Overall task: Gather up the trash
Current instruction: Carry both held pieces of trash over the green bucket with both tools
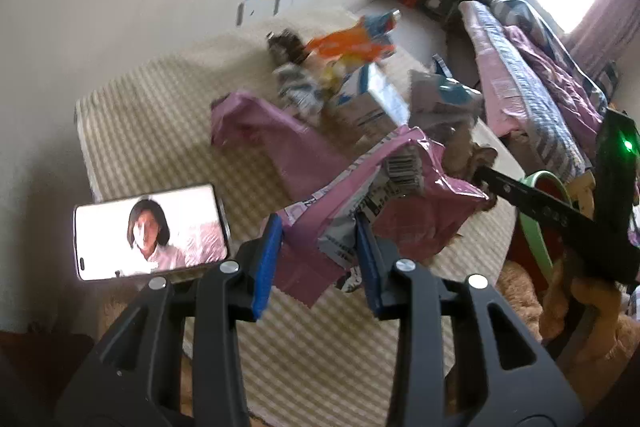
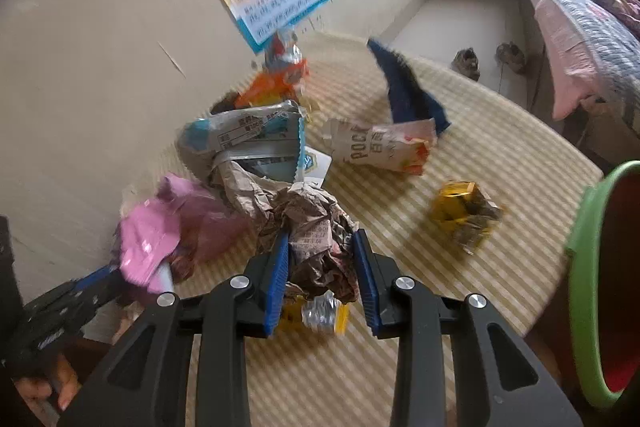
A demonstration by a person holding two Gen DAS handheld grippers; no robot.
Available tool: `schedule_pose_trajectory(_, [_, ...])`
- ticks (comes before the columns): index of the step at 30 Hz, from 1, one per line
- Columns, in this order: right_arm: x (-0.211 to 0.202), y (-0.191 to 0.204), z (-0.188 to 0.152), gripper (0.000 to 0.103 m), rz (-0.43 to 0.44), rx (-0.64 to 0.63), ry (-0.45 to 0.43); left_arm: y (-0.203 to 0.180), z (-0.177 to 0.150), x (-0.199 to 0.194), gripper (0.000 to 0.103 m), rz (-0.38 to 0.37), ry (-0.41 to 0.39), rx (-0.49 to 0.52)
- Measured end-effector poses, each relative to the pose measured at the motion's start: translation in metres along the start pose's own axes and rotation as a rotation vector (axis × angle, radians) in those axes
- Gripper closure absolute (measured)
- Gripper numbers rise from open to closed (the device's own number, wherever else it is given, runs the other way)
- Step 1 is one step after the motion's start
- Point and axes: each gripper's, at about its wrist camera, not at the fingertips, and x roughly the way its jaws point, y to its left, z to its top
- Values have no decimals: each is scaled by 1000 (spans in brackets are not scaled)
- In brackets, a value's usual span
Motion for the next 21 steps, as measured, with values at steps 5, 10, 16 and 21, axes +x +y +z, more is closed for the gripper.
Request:
schedule_pose_trajectory(5, [-29, -13, -7, 72, 16, 28, -19, -24, 7, -8, 68, -25, -39, 44])
schedule_pose_trajectory(10, [-23, -6, -15, 72, -75, -80, 46, -29, 9, -6, 71, -14, -44, 50])
schedule_pose_trajectory(16, [-32, -16, -18, 71, -60, -52, 40, -26, 9, -7, 88, -4, -41, 32])
schedule_pose_trajectory(21, [-47, -24, -20, 71, -67, -15, 13, -30, 8, -3, 89, -12, -34, 54])
